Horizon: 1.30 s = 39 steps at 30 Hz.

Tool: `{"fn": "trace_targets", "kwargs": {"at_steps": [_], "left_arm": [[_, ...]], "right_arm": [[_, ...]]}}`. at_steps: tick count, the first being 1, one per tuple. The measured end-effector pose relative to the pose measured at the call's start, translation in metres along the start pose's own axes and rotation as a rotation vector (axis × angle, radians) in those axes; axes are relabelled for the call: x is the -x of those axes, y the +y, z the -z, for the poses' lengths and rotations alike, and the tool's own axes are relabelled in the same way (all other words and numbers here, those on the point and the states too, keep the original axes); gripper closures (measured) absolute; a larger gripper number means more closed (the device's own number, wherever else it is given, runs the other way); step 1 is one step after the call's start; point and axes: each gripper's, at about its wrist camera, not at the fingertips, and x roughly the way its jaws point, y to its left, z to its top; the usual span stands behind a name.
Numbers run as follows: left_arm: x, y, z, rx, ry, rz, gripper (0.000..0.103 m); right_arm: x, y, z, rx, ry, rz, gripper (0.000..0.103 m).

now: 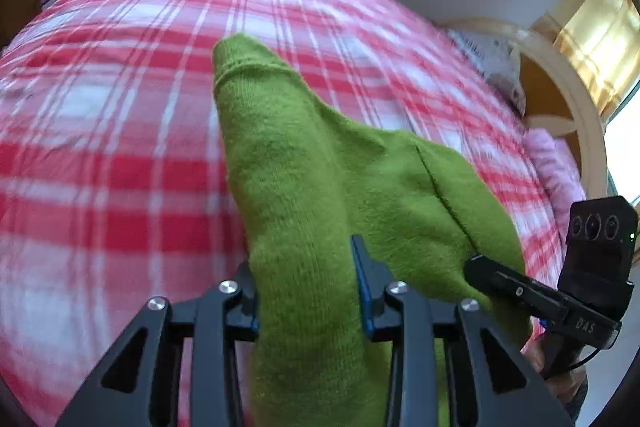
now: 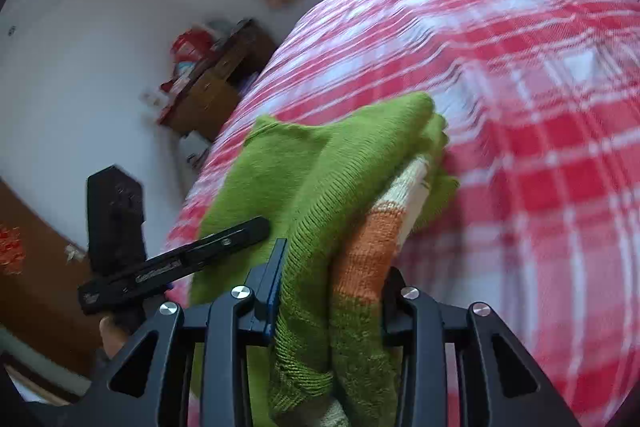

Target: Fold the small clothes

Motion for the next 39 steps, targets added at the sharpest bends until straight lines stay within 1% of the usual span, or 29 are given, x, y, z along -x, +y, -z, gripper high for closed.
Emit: {"fn": "trace_targets", "kwargs": {"at_steps": [2,4,6,7,8,9,10,11,12,13,14,15,16,18,20,21,22,23,24,25,27,29,32,35,37,39], "left_arm": [[0.023,-0.006,0.02,-0.028,0.008,-0.015,0.068],[0.036,-0.008,0.038,-0.046,0.013,-0.048,0.068],[0.035,0.001,0.054,-0.023,0.029,-0.067,0.067],[0.032,0.006,0.058,-0.012,0.035,-0.074,0.065],[0.026,0.014,0.063,0.007,0.037,-0.097,0.062],[0.022,0.021,0.066,0.029,0.033,-0.106,0.052],[0.02,0.029,0.069,0.059,0.014,-0.096,0.043],[0.018,0.035,0.07,0.088,0.001,-0.085,0.039],[0.016,0.041,0.07,0.117,-0.005,-0.065,0.037],[0.014,0.043,0.069,0.12,-0.017,-0.052,0.036],[0.012,0.041,0.068,0.095,-0.033,-0.063,0.035],[0.01,0.039,0.069,0.076,-0.043,-0.079,0.034],[0.008,0.034,0.069,0.048,-0.059,-0.104,0.033],[0.006,0.029,0.071,0.02,-0.072,-0.128,0.033],[0.006,0.03,0.071,0.013,-0.085,-0.133,0.035],[0.006,0.029,0.072,0.008,-0.097,-0.14,0.038],[0.006,0.027,0.074,-0.002,-0.106,-0.148,0.044],[0.007,0.022,0.076,-0.019,-0.117,-0.161,0.047],[0.008,0.017,0.078,-0.042,-0.128,-0.177,0.053],[0.01,0.011,0.078,-0.069,-0.14,-0.202,0.061],[0.013,0.003,0.079,-0.097,-0.161,-0.235,0.068],[0.018,0.0,0.081,-0.099,-0.177,-0.241,0.071],[0.034,0.0,0.085,-0.076,-0.208,-0.218,0.073],[0.052,-0.003,0.09,-0.081,-0.252,-0.225,0.074],[0.064,-0.006,0.09,-0.085,-0.283,-0.24,0.074],[0.08,-0.003,0.091,-0.073,-0.317,-0.246,0.074]], "right_arm": [[0.01,0.014,0.02,-0.007,0.038,-0.034,0.067],[0.017,0.022,0.041,-0.025,0.072,-0.081,0.067],[0.016,0.021,0.058,-0.06,0.098,-0.114,0.067],[0.014,0.019,0.063,-0.067,0.105,-0.116,0.067],[0.01,0.018,0.067,-0.069,0.104,-0.104,0.067],[0.007,0.015,0.07,-0.076,0.094,-0.086,0.065],[0.006,0.013,0.071,-0.076,0.087,-0.078,0.063],[0.004,0.013,0.071,-0.065,0.081,-0.059,0.061],[0.001,0.012,0.071,-0.049,0.082,-0.027,0.055],[-0.003,0.011,0.072,-0.027,0.091,0.008,0.051],[-0.007,0.01,0.07,-0.009,0.097,0.039,0.037],[-0.011,0.006,0.07,0.002,0.094,0.048,0.034],[-0.012,0.003,0.069,-0.009,0.086,0.023,0.034],[-0.014,-0.006,0.065,-0.063,0.064,-0.022,0.034],[-0.015,-0.01,0.063,-0.086,0.033,-0.045,0.035],[-0.016,-0.009,0.063,-0.075,0.02,-0.028,0.046],[-0.017,-0.006,0.063,-0.048,0.015,0.021,0.052],[-0.017,0.002,0.071,-0.012,0.016,0.059,0.059],[-0.017,0.012,0.073,0.027,0.012,0.085,0.067],[-0.016,0.02,0.074,0.059,0.007,0.117,0.068],[-0.013,0.044,0.077,0.153,-0.013,0.213,0.073],[-0.003,0.069,0.083,0.236,-0.06,0.268,0.075],[0.019,0.093,0.094,0.311,-0.128,0.268,0.076],[0.028,0.116,0.103,0.383,-0.178,0.292,0.076],[0.033,0.131,0.108,0.41,-0.211,0.296,0.076],[0.043,0.138,0.113,0.402,-0.229,0.275,0.076]]}}
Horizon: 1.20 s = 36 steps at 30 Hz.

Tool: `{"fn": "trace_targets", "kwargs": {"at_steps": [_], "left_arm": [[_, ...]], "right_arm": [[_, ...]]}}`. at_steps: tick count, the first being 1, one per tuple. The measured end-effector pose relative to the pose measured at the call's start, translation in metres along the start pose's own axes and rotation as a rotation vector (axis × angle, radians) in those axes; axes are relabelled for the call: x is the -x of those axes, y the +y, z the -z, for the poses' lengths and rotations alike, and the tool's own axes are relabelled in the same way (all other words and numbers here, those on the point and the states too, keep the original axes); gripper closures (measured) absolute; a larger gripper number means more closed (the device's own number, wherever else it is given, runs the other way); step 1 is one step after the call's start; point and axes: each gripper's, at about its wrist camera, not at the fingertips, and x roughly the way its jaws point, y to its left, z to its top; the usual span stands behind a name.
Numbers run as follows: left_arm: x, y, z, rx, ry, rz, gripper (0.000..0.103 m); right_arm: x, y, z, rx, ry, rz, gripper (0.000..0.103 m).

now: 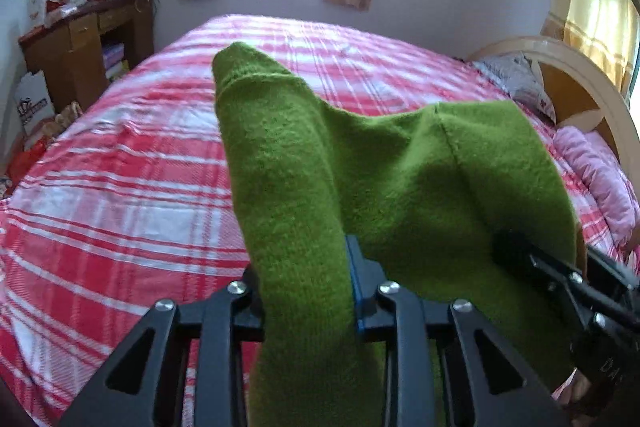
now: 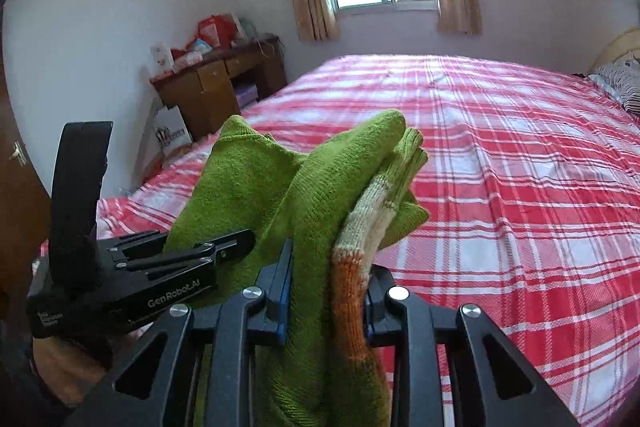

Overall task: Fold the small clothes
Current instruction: 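Lift the bundle with both tools and carry it toward the bed edge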

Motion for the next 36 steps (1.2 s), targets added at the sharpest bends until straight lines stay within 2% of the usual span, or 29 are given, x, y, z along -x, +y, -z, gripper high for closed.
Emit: {"fn": "trace_targets", "kwargs": {"at_steps": [7,15,20,27,32,36], "left_arm": [[0.036,0.03,-0.003,0.038,-0.087,-0.06,0.074],[0.058,0.077,0.016,0.119,-0.084,-0.115,0.075],[0.066,0.117,0.023,0.18,-0.081,-0.186,0.075],[0.075,0.176,0.014,0.255,-0.099,-0.283,0.075],[0.073,0.206,0.006,0.259,-0.131,-0.336,0.075],[0.054,0.228,-0.005,0.264,-0.156,-0.363,0.075]], "right_arm": [[0.011,0.034,-0.01,-0.046,-0.064,-0.078,0.076],[0.002,0.081,-0.005,-0.036,-0.036,-0.173,0.076],[-0.019,0.124,-0.003,0.036,-0.004,-0.239,0.076],[-0.061,0.18,-0.015,0.085,0.04,-0.339,0.076],[-0.087,0.215,-0.028,0.138,0.022,-0.379,0.076],[-0.118,0.229,-0.04,0.164,-0.01,-0.375,0.076]]}}
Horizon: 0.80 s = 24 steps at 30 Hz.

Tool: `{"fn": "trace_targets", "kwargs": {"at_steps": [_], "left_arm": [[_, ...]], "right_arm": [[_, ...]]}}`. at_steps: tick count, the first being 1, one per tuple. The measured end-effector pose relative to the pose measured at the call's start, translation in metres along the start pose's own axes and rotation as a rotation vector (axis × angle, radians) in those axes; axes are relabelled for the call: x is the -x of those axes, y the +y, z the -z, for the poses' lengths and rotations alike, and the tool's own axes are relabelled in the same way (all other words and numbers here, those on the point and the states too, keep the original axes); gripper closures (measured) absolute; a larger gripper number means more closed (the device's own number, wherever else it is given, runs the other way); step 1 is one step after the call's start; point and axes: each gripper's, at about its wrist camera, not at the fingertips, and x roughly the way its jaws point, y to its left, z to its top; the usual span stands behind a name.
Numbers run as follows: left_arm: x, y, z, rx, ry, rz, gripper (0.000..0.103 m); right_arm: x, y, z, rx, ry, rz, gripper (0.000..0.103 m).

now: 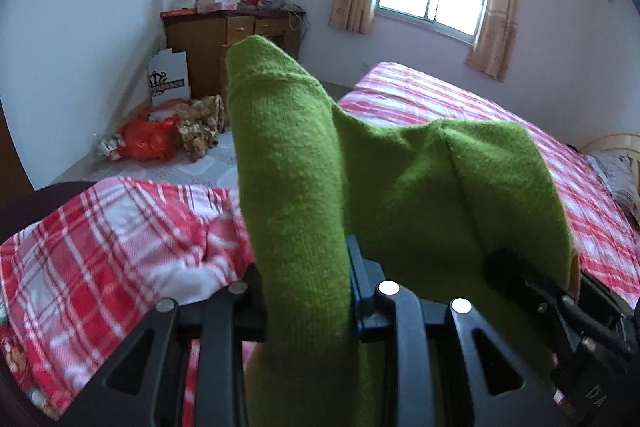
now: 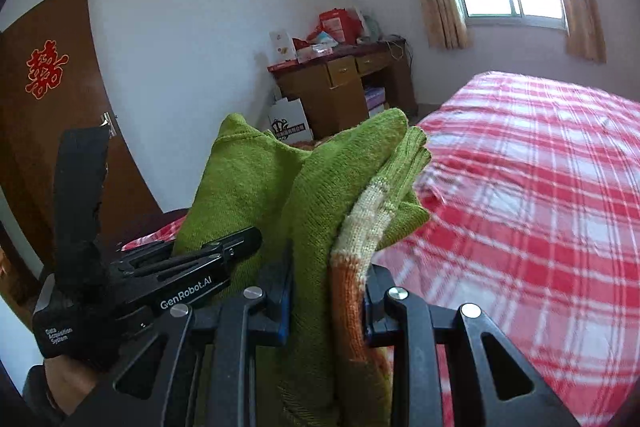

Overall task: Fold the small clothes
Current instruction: 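Lift the bundle with both tools and carry it toward the bed edge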

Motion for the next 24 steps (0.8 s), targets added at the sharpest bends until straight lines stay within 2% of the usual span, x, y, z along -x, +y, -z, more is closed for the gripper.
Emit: {"fn": "trace_targets", "kwargs": {"at_steps": [3,5,8,10,13,15,19,21,24], "left_arm": [[-0.032,0.006,-0.004,0.024,-0.017,-0.019,0.075],[-0.052,0.007,-0.002,0.017,0.0,-0.045,0.075],[-0.078,0.013,0.001,0.035,0.058,-0.084,0.075],[-0.085,0.022,-0.001,0.085,0.091,-0.067,0.075],[-0.098,0.027,-0.003,0.124,0.148,-0.067,0.07],[-0.105,0.026,-0.004,0.128,0.179,-0.084,0.067],[-0.103,0.018,-0.002,0.1,0.184,-0.128,0.064],[-0.102,0.015,-0.001,0.076,0.178,-0.153,0.063],[-0.102,0.014,-0.002,0.055,0.171,-0.176,0.06]], "right_arm": [[-0.027,-0.008,-0.003,0.025,-0.014,0.035,0.076],[-0.052,-0.014,-0.002,0.041,-0.01,0.073,0.076],[-0.089,-0.033,0.006,0.035,0.041,0.121,0.076],[-0.11,-0.051,0.012,0.003,0.095,0.148,0.076],[-0.121,-0.077,0.012,-0.13,0.15,0.091,0.076],[-0.127,-0.085,0.012,-0.171,0.184,0.072,0.076],[-0.133,-0.091,0.01,-0.197,0.21,0.072,0.072],[-0.135,-0.096,0.008,-0.232,0.233,0.069,0.063],[-0.121,-0.1,0.005,-0.26,0.225,0.048,0.062]]}}
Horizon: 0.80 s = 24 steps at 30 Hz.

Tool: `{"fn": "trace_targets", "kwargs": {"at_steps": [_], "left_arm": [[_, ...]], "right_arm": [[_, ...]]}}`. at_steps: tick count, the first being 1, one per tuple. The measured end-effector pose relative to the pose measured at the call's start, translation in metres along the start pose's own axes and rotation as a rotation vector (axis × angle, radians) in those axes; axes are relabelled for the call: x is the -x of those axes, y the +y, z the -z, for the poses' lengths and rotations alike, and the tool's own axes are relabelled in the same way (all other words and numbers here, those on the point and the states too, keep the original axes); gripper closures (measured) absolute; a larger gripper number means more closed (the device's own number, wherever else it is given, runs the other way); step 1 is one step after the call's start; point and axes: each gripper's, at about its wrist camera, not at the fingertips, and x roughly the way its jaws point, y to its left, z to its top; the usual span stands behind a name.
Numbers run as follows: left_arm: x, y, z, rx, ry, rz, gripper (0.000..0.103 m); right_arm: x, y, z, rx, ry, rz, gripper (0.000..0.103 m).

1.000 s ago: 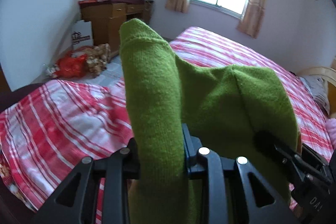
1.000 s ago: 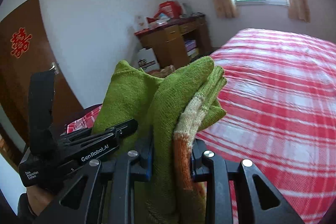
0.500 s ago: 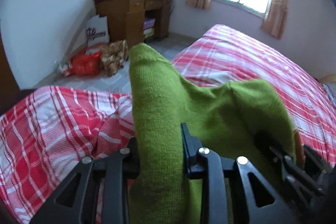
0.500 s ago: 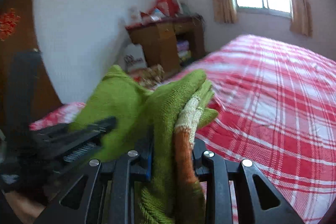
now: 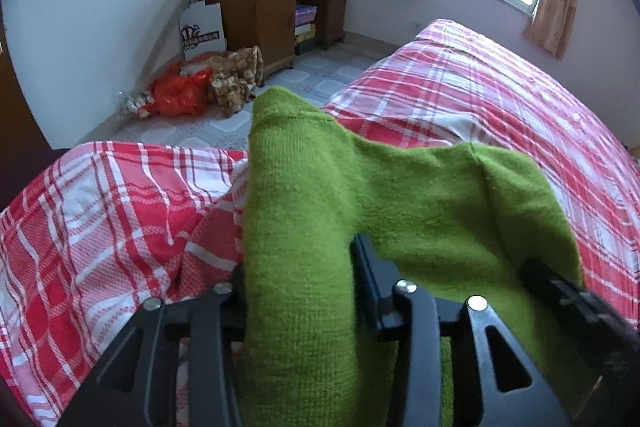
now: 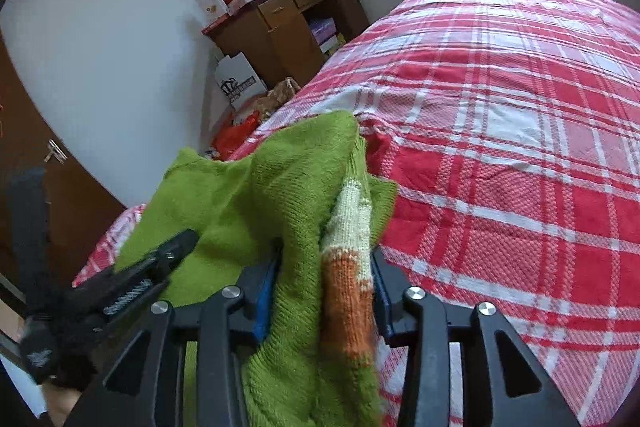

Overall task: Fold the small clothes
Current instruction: 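Lift the bundle with both tools and carry it toward the bed edge, then lower the bundle onto the bedspread and open both tools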

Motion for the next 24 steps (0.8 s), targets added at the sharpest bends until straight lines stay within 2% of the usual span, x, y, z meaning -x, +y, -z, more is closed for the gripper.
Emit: {"fn": "trace_targets", "kwargs": {"at_steps": [1,5,7,11,14,16,17,20,23,24], "left_arm": [[0.0,0.001,-0.001,-0.001,0.0,-0.004,0.059],[-0.006,0.001,-0.004,-0.004,0.01,-0.022,0.055],[-0.007,-0.002,-0.004,-0.016,0.007,-0.051,0.051],[-0.006,-0.008,-0.003,-0.046,-0.006,-0.117,0.045],[-0.003,-0.007,-0.001,-0.054,-0.015,-0.113,0.045],[0.003,0.0,-0.001,-0.04,-0.002,-0.062,0.045],[0.006,0.003,-0.002,-0.038,0.007,-0.04,0.045],[0.03,0.012,0.002,-0.064,0.002,-0.028,0.04],[0.057,0.013,0.018,-0.111,-0.034,-0.039,0.039],[0.067,0.011,0.028,-0.135,-0.042,-0.052,0.036]], "right_arm": [[0.008,-0.001,0.001,-0.01,-0.017,0.009,0.06],[0.072,-0.007,0.018,-0.034,-0.172,0.04,0.059],[0.096,-0.004,0.031,0.005,-0.19,0.056,0.059],[0.122,0.007,0.063,0.083,-0.173,0.035,0.059],[0.123,0.021,0.08,0.141,-0.162,0.048,0.059],[0.115,0.026,0.086,0.165,-0.133,0.056,0.069],[0.107,0.03,0.088,0.175,-0.102,0.056,0.082],[0.081,0.025,0.093,0.134,-0.009,0.081,0.083],[0.075,0.011,0.096,0.04,0.0,0.025,0.083],[0.075,0.009,0.096,0.029,0.006,0.016,0.083]]}}
